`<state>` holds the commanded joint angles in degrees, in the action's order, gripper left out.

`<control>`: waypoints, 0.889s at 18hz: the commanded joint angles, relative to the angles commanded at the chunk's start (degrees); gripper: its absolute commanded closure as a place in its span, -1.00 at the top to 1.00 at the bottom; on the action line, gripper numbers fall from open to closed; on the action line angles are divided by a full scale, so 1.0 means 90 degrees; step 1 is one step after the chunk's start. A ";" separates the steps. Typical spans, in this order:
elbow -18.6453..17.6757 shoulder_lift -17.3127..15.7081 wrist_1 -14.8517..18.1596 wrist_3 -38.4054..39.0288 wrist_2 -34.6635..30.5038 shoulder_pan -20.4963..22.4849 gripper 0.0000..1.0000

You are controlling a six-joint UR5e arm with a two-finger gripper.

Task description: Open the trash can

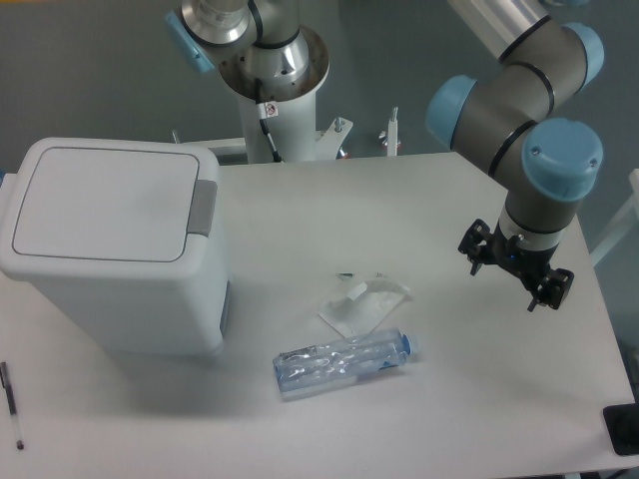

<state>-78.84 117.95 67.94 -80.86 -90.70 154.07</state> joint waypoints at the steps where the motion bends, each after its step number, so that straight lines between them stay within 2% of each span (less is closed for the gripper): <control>1: 0.0000 0.0000 0.0000 0.0000 0.0000 0.0000 1.00; 7: 0.0020 -0.0098 0.0020 -0.0010 0.0322 0.0039 1.00; 13: -0.0019 -0.0127 0.0039 0.0000 0.0293 -0.0019 1.00; 16: -0.0146 -0.0234 0.0020 0.0418 0.0351 -0.0088 1.00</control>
<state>-80.15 115.84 68.12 -77.10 -87.54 153.28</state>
